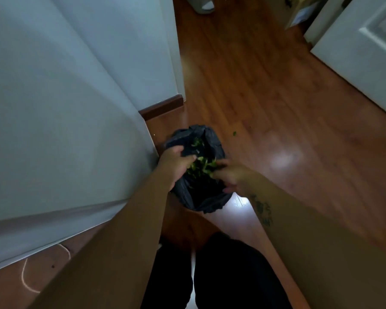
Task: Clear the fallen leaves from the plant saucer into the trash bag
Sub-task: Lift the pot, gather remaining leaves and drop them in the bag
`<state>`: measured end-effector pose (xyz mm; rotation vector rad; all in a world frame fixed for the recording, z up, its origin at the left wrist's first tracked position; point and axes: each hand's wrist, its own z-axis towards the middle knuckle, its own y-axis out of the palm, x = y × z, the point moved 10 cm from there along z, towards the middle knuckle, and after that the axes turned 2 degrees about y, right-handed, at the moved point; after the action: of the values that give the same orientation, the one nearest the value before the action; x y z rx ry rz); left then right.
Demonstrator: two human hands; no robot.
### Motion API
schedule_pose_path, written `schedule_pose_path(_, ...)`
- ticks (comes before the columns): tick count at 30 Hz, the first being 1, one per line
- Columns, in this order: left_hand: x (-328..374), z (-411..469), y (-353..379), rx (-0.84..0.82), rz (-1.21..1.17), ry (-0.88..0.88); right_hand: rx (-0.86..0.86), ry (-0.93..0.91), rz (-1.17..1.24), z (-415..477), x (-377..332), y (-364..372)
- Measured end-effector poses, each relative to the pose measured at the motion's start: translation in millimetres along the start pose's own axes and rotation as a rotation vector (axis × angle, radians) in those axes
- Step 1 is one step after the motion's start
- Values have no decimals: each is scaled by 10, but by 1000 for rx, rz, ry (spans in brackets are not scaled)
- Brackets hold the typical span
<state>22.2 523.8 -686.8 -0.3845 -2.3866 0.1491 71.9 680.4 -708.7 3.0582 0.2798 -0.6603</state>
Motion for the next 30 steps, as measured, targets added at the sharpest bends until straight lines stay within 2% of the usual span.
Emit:
schedule_pose_path(1,-35,74,-42,36,119,26,71,-18,-81,110,48,-70)
schedule_pose_path(2,-44,116,-90,80,144,45,128,-67,-46,194,32,-124)
schedule_pose_path(6,150,-7,-251,210,-2,145,248,-248,146,69,-281,-301)
schedule_pose_path(10,711,-497,-336,230,-131,266,230,-341,243,-551,-773,-417)
schedule_pose_path(15,1446,-1253,-423,190,-253,320,210,-440,289,-1590,-1387,-502)
schedule_pose_path(22,2455,-2309,-782,186,-321,422,160,-558,325,-2925,-2166,-510)
schedule_pose_path(30,2975,-3148,-1477,281,-329,539,64,-709,306,-3773,-2751,-41)
